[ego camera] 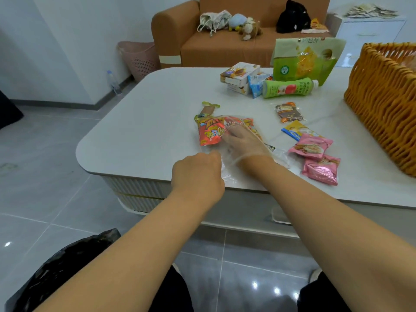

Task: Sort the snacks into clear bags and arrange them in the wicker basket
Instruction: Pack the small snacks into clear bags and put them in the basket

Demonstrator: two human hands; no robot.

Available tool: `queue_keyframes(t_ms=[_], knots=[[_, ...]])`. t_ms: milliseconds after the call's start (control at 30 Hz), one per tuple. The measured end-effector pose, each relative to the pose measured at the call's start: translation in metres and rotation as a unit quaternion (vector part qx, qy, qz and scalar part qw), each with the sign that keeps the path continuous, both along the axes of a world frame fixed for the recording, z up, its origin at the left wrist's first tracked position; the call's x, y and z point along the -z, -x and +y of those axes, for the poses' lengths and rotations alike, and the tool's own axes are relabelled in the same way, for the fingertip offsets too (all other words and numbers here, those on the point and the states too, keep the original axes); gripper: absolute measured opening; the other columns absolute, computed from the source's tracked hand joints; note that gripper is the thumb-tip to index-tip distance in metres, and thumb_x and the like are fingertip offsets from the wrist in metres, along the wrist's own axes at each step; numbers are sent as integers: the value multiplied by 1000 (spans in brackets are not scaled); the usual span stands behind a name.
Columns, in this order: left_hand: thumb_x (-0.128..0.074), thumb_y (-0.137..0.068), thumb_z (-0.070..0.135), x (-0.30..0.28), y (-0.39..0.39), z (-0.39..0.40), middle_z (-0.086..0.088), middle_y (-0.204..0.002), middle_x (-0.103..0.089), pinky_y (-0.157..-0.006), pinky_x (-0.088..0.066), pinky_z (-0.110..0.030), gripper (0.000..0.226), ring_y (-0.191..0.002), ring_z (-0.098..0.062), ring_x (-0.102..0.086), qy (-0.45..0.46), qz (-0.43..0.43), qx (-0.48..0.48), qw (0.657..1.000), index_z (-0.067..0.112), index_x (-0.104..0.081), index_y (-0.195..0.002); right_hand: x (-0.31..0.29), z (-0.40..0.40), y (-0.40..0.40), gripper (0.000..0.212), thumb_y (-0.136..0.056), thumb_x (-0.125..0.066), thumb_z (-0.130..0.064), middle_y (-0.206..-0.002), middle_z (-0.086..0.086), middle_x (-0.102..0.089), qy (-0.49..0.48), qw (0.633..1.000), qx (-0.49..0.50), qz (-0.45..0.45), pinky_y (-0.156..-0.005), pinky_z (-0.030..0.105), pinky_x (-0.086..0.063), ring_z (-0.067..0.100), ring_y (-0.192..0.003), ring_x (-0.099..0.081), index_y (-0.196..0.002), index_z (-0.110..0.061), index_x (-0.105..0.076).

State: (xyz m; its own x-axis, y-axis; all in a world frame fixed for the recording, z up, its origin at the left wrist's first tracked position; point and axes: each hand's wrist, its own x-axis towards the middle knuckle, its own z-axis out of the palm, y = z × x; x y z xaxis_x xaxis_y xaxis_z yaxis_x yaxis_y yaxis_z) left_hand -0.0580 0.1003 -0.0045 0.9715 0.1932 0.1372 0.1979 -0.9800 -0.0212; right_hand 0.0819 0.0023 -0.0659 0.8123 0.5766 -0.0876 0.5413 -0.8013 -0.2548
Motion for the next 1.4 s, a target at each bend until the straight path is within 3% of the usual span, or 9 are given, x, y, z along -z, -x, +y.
queue_keyframes(t_ms=[167,300,467,567,800,933,1133,1267,1400], knots=[[-53,-90,11,1,-9,-1,-7,-98,-59,-63,-33,-31,16,-76,-27,-46,-9,0,-11,1000,17,-50,-105,-25,-41,29,51,-98,-45,-13,-159,-3,-20,-49,998,-37,-11,-114,25,-11,17,-146,-16,-147,-23,-36],[-53,-86,4,-3,-11,-16,-8,-103,-62,-64,-35,-31,24,-87,-29,-59,-22,-2,1,1000,17,-53,-106,-47,-89,53,38,-94,-57,-22,-139,-5,-53,-29,995,-51,82,-106,25,-35,12,-126,-49,-132,-26,-57],[-54,-88,10,-1,-15,-40,-6,-106,-62,-65,-34,-30,28,-93,-29,-61,-14,1,15,1000,18,-55,-115,-57,-141,71,18,-89,-61,-22,-90,-6,-69,-140,980,125,71,-75,26,-53,12,-83,-64,-104,-23,-70],[-54,-89,14,-7,-20,-43,-5,-106,-62,-67,-36,-30,30,-95,-29,-61,14,-11,6,1000,21,-57,-118,-53,-154,60,11,-85,-60,-24,-93,5,-68,-176,943,283,-21,-70,32,-50,24,-86,-62,-93,-19,-66],[-56,-89,35,-27,-14,-32,5,-105,-67,-72,-42,-30,27,-102,-25,-60,40,-57,11,998,31,-62,-115,-37,-143,16,85,-81,-48,-72,-134,15,-44,-115,885,449,48,-96,38,-37,35,-125,-43,-135,-8,-40],[-54,-92,40,-19,-13,-32,8,-116,-66,-83,-46,-32,35,-108,-21,-60,67,-43,43,996,37,-58,-126,-26,-141,-4,95,-72,-45,-81,-132,14,-42,-111,876,466,62,-94,40,-36,34,-123,-40,-134,-9,-40],[-55,-93,40,-6,-17,-30,10,-116,-68,-79,-47,-29,29,-106,-16,-63,76,-108,97,986,31,-67,-118,-32,-136,-33,68,-75,-62,-59,-130,9,-43,-114,844,514,104,-87,34,-30,29,-123,-37,-125,-15,-50],[-69,-79,29,1,-25,-33,4,-89,-74,-53,-42,-25,14,-72,-22,-70,77,-167,147,972,20,-73,-69,-31,-141,-34,37,-83,-63,-34,-113,11,-58,-192,851,488,29,-84,36,-41,32,-111,-52,-108,-9,-58],[-68,-84,30,0,-26,-32,8,-124,-67,-70,-42,-26,18,-106,-17,-66,150,-156,122,969,20,-68,-70,-84,-139,-7,9,-84,-66,-15,-84,10,-66,-348,864,362,16,-65,37,-52,23,-76,-64,-90,-9,-61]])
